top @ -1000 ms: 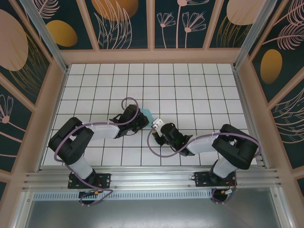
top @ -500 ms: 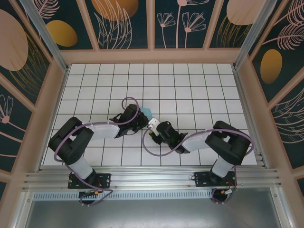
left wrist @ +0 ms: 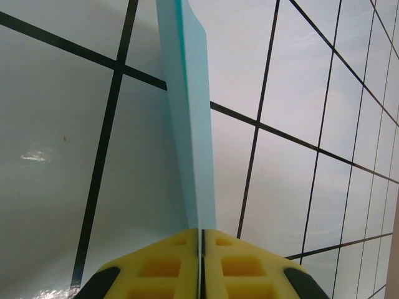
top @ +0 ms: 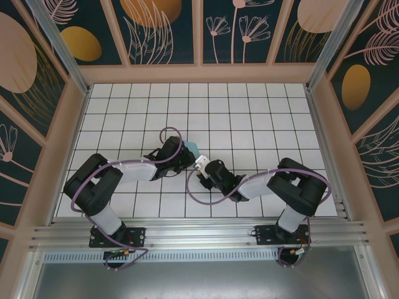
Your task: Fold a paper plane with a square sheet of paper (pick it up from the middle)
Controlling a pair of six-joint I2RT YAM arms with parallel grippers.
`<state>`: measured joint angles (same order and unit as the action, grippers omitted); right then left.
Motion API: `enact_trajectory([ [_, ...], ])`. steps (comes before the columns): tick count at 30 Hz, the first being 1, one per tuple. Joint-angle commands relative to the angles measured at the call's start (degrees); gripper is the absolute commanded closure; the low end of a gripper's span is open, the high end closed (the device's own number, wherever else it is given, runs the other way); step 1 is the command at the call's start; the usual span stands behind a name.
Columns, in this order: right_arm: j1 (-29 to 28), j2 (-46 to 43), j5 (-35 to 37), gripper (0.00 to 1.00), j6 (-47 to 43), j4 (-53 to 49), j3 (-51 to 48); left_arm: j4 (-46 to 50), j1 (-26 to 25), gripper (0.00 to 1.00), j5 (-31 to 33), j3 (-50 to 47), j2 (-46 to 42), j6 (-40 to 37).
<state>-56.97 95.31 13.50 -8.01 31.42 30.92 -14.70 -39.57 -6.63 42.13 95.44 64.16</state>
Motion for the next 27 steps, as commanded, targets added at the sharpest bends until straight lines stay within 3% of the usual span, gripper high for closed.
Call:
enact_trajectory([
  [1, -0.86, -2.07, -0.21, 0.70, 1.41, 0.85, 0.46, 1.56, 0.30, 0.89, 0.25, 1.19, 0.45, -0.18],
  [13, -0.93, 0.52, 1.58, 0.72, 1.06, 1.19, 1.33, 1.78, 0.34, 0.89, -0.23, 1.55, 0.80, -0.42],
  [19, -1.04, 0.18, 1.27, 0.79, 2.14, 1.21, 1.34, 2.16, 0.30, 0.89, -0.06, 1.64, 0.88, -0.61],
  [27, -1.04, -1.83, -0.13, 0.73, 4.01, 2.26, 0.03, 2.26, 0.34, 0.89, 0.08, 1.37, 0.88, -0.48],
])
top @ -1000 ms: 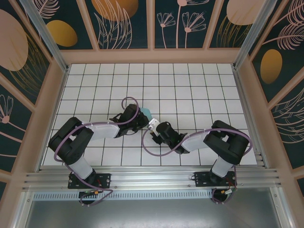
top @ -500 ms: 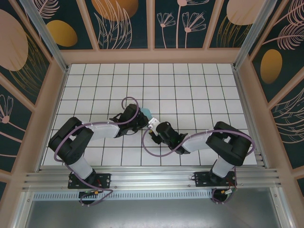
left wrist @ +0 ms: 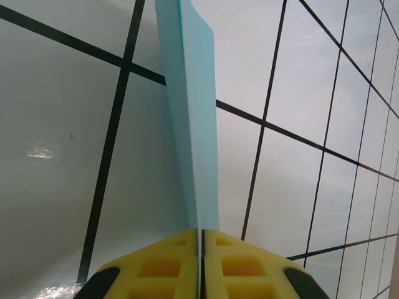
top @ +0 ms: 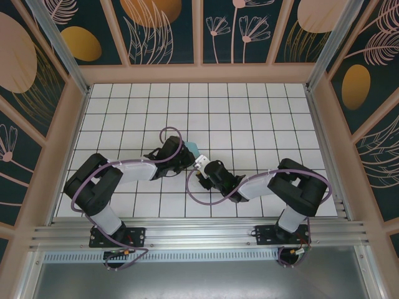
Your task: Fold a paper plane with a square sheet of paper (pick it up from the middle)
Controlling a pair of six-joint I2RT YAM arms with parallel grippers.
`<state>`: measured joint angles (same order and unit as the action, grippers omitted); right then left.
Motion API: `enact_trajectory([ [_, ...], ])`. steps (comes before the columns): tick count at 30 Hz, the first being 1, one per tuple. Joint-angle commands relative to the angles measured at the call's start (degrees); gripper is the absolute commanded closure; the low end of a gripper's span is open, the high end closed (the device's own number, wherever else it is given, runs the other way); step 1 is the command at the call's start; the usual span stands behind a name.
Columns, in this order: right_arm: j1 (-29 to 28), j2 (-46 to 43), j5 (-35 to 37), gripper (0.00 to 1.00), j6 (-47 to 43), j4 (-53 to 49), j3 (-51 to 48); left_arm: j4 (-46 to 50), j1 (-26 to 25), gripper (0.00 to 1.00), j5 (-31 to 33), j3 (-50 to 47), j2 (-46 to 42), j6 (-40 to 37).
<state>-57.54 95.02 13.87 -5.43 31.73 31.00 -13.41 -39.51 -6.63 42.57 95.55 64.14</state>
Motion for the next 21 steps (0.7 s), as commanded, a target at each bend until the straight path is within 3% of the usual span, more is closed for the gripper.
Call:
enact_trajectory([
  [1, -0.47, -1.77, -0.46, 0.73, 1.34, 2.18, -0.15, 1.02, 0.31, 0.89, 0.04, 1.07, 0.86, -0.51],
  [8, -0.45, -0.58, -0.04, 0.82, 1.56, 1.94, 0.11, 1.28, 0.27, 0.88, -0.05, 1.14, 0.95, -0.68],
  [13, -0.47, -0.04, -0.33, 0.95, 2.35, 1.55, 0.20, 1.75, 0.31, 0.83, 0.18, 1.18, 0.28, -0.76],
  [17, -0.40, -0.09, -1.04, 1.00, 3.93, 1.21, 0.29, 3.89, 0.31, 0.70, 2.15, 1.30, -2.06, -1.50],
  [21, 0.51, -0.35, -5.12, 1.00, 7.64, 2.15, -0.05, 4.71, 0.35, 0.49, 5.25, -0.07, -7.75, -2.30],
])
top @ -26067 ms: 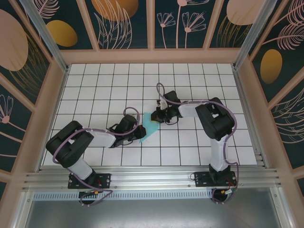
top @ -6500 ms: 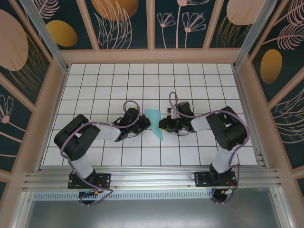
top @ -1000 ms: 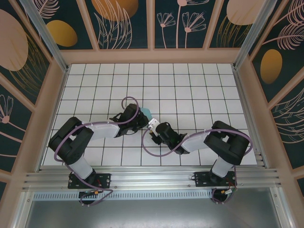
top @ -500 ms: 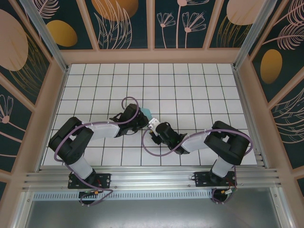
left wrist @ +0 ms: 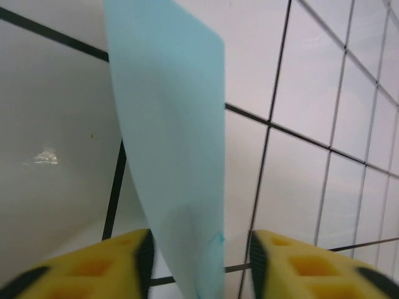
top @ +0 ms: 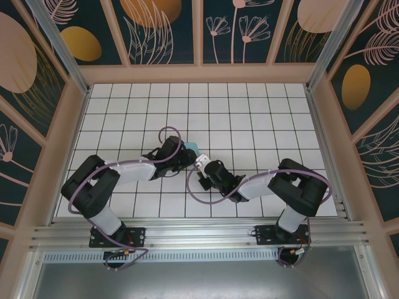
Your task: Fold a paper plane with a square sheet of paper (pick it up from the middle)
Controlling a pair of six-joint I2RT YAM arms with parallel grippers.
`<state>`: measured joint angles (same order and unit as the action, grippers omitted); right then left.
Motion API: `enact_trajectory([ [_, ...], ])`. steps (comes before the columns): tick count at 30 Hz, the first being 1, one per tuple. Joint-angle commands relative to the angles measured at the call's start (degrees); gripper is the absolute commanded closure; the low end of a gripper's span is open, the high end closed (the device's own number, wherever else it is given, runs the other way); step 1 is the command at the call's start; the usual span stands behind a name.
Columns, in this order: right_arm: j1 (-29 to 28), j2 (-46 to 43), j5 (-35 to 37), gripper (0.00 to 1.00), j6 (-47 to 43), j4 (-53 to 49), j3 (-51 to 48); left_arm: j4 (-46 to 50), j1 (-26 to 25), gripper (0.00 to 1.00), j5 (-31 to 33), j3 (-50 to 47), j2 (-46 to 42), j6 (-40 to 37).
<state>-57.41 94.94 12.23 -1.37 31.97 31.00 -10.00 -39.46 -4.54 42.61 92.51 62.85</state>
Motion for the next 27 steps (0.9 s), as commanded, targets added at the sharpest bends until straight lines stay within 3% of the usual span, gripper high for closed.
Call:
enact_trajectory([
  [1, 0.63, -0.19, -4.80, 1.00, 4.85, 2.49, -0.22, 1.62, 0.28, 0.47, 4.55, -0.64, -6.55, -1.27],
  [5, 2.28, -0.28, -10.53, 1.00, 9.93, 5.11, -0.94, 2.40, 0.33, 0.40, 8.44, -2.88, -12.18, -1.74],
  [10, 5.16, 0.31, -18.55, 1.00, 17.18, 9.06, -2.05, 0.40, 0.33, 0.40, 8.88, -6.03, -15.62, -1.37],
  [27, 8.89, 2.79, -23.41, 1.00, 29.39, 11.02, -4.46, -5.16, 0.27, 0.43, 4.58, -8.60, -13.47, 1.22],
])
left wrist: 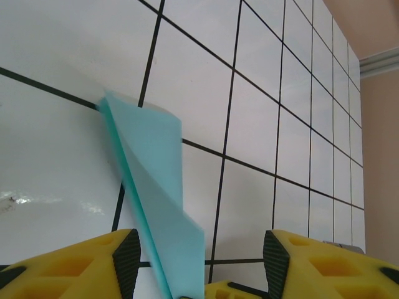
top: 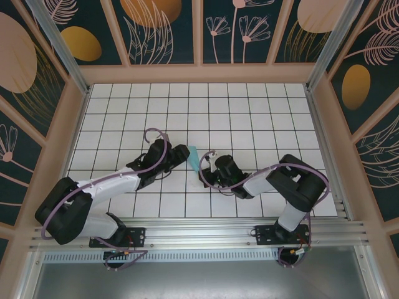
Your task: Fold a paper plane with a square sheet of paper (pick it up from the middle)
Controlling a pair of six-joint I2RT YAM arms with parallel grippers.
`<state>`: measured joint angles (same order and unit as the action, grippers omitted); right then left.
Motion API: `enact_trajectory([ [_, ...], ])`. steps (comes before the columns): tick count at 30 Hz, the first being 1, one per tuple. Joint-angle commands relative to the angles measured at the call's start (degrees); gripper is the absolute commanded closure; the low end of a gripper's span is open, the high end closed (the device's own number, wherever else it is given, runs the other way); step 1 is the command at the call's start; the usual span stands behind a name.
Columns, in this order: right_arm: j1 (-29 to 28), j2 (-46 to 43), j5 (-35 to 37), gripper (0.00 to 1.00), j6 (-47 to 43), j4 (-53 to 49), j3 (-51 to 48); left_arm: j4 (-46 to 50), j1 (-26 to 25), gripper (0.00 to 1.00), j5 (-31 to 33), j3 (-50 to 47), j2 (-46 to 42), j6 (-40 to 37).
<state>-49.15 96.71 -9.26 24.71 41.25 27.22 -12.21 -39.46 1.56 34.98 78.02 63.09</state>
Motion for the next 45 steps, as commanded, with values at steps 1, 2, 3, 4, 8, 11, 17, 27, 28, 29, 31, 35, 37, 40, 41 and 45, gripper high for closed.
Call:
enact_trajectory([
  [1, 0.79, 1.26, -2.21, 1.00, 4.30, 1.52, -0.59, -3.10, 0.32, 0.43, -1.97, -0.97, 1.22, 1.15],
  [2, 0.95, 1.45, -2.49, 1.00, 5.04, 1.47, -0.53, -3.39, 0.27, 0.43, -2.30, -0.96, 1.49, 1.16],
  [3, 1.27, 1.72, -3.65, 1.00, 5.80, 1.22, -0.34, -3.78, 0.34, 0.43, -2.88, -0.96, 1.80, 1.21],
  [4, 1.63, 2.12, -4.75, 1.00, 6.53, 1.14, -0.09, -4.37, 0.31, 0.44, -3.42, -0.99, 2.26, 1.35],
  [8, 2.74, 3.67, -6.99, 1.00, 7.98, -1.44, 1.39, -6.51, 0.30, 0.46, -5.18, -1.06, 3.86, 1.78],
  [11, 4.37, 4.87, -9.97, 1.00, 9.80, -2.88, 2.28, -7.72, 0.31, 0.46, -6.69, -0.80, 5.30, 1.84],
  [17, 6.80, 6.72, -15.77, 1.00, 14.26, -2.66, 2.47, -9.74, 0.28, 0.47, -8.59, 0.55, 8.55, 1.73],
  [27, 8.63, 7.84, -19.66, 1.00, 18.34, -4.67, 3.54, -15.25, 0.34, 0.46, -13.71, 3.99, 15.39, 1.16],
  [28, 8.70, 7.88, -19.74, 1.00, 18.50, -4.95, 3.54, -15.47, 0.31, 0.46, -13.78, 4.17, 15.85, 1.20],
  [29, 8.80, 7.88, -19.75, 1.00, 18.65, -5.21, 3.54, -15.41, 0.31, 0.46, -13.79, 4.46, 16.37, 1.01],
  [31, 9.03, 7.96, -19.91, 1.00, 19.18, -5.66, 3.54, -15.18, 0.27, 0.47, -13.66, 4.87, 17.43, 0.73],
  [35, 9.08, 7.51, -20.01, 1.00, 19.94, -6.28, 3.43, -15.23, 0.31, 0.47, -12.99, 4.93, 19.54, 0.37],
  [37, 9.09, 7.11, -19.85, 0.98, 19.94, -6.67, 3.35, -16.04, 0.33, 0.47, -13.21, 4.83, 19.86, 0.47],
  [40, 9.09, 6.52, -19.31, 0.94, 20.19, -8.09, 3.45, -15.82, 0.32, 0.47, -12.28, 5.15, 21.77, 0.20],
  [41, 9.07, 6.27, -19.31, 0.92, 20.28, -8.35, 3.39, -15.29, 0.30, 0.47, -11.91, 5.31, 22.07, -0.13],
  [45, 9.07, 4.66, -18.41, 0.84, 21.10, -10.03, 3.12, -14.27, 0.28, 0.47, -11.76, 5.92, 22.78, -1.11],
])
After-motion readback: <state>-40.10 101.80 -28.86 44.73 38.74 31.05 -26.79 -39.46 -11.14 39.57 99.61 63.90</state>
